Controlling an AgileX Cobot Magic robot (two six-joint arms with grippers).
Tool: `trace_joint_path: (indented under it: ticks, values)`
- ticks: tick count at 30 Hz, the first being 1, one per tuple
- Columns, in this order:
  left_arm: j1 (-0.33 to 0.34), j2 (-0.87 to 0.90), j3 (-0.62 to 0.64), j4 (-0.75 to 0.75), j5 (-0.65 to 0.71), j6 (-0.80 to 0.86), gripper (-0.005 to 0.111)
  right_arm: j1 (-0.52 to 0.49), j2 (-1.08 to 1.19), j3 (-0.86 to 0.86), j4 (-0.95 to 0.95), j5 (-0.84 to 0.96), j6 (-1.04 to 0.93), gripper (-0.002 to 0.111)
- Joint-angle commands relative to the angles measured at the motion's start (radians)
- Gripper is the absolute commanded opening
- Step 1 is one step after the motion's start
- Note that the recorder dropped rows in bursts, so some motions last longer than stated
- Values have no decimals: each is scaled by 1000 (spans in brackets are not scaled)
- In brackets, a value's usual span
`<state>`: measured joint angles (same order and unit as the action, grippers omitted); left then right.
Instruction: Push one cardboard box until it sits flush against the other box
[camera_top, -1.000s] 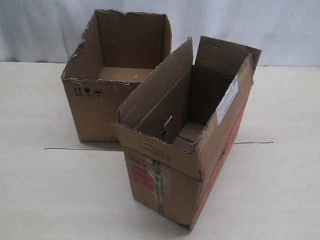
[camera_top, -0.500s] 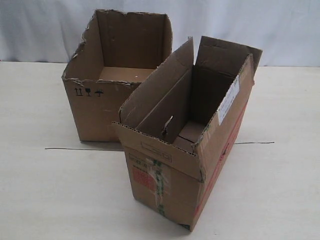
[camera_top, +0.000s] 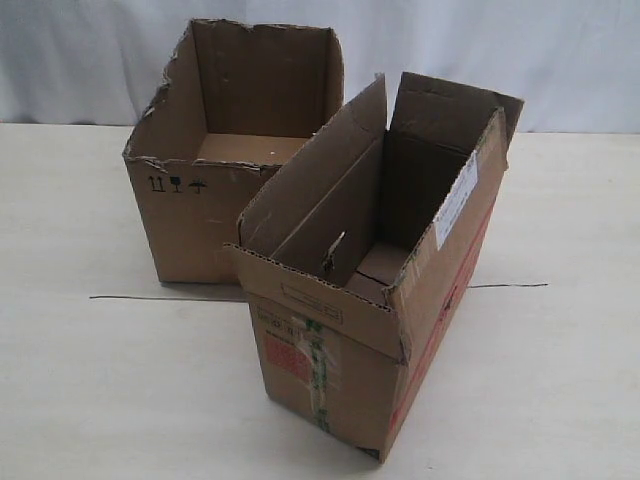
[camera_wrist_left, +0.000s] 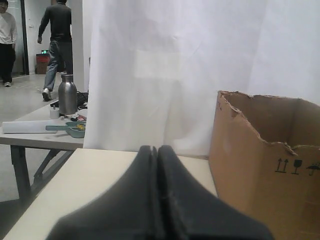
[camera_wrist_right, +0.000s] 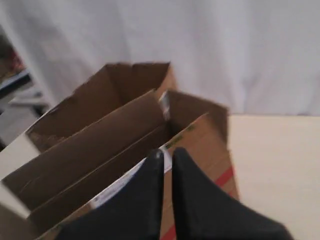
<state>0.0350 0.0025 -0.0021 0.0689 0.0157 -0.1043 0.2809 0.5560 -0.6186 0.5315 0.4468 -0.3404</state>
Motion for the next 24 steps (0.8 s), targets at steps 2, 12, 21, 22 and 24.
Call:
trace_joint_path:
  ticks: [2, 12, 21, 22, 24]
  values:
    - [0, -3, 2, 2, -2, -6, 0, 132, 165, -57, 92, 177, -176, 5]
    - [0, -3, 2, 0, -2, -6, 0, 452, 312, -134, -191, 417, 29, 5]
    - [0, -3, 2, 0, -2, -6, 0, 750, 463, -298, -456, 509, 296, 5]
    - [0, -3, 2, 0, -2, -6, 0, 780, 499, -320, -464, 519, 309, 5]
    - [0, -3, 2, 0, -2, -6, 0, 831, 575, -360, -475, 532, 326, 5]
